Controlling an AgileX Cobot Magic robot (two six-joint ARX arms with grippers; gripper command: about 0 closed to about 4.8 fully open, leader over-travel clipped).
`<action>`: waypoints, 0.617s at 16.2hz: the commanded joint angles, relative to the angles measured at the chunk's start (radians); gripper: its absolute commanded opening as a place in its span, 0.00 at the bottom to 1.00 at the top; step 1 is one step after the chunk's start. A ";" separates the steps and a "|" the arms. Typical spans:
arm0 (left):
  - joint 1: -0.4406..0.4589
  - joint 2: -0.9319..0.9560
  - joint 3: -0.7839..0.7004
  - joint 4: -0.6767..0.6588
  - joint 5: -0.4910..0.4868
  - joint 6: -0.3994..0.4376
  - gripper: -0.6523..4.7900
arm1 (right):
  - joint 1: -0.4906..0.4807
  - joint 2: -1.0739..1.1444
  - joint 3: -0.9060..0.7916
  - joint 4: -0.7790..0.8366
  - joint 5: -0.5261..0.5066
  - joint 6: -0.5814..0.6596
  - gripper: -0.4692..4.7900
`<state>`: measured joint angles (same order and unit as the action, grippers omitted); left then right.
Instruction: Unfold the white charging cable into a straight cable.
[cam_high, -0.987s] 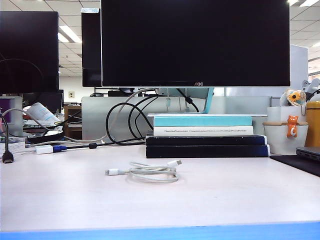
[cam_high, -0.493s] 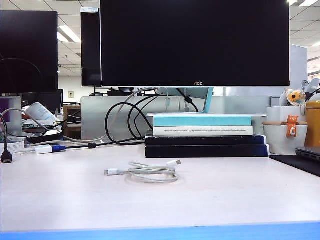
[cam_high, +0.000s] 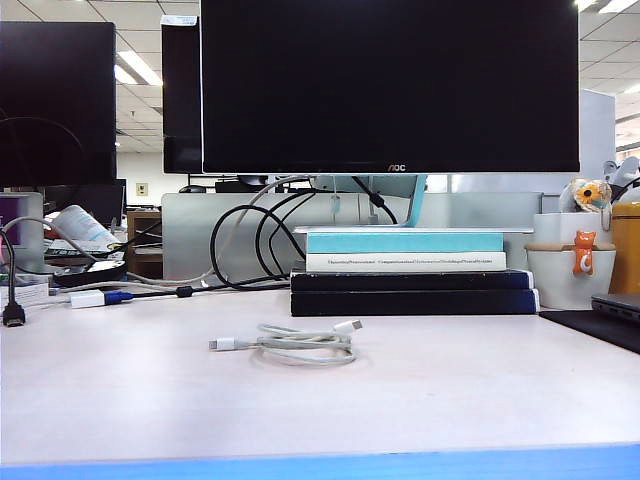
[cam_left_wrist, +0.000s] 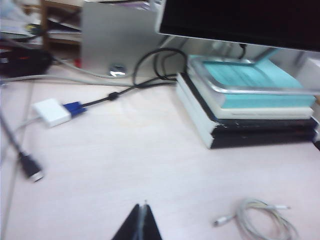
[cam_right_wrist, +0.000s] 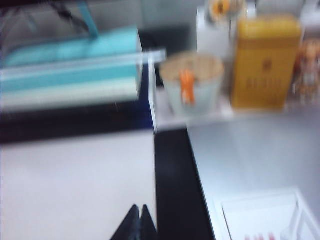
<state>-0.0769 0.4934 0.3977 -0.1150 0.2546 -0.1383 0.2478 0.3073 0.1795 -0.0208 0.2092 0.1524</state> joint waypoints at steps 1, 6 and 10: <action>-0.002 0.240 0.137 0.007 0.138 0.106 0.11 | 0.002 0.195 0.104 0.042 0.014 0.005 0.07; -0.045 0.582 0.365 -0.104 0.374 0.136 0.11 | 0.002 0.542 0.295 0.035 -0.268 0.004 0.07; -0.156 0.676 0.468 -0.217 0.253 0.265 0.11 | 0.002 0.755 0.460 -0.087 -0.462 -0.060 0.07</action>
<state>-0.2001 1.1587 0.8429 -0.2951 0.5877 0.0708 0.2493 1.0378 0.6117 -0.0628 -0.2054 0.1223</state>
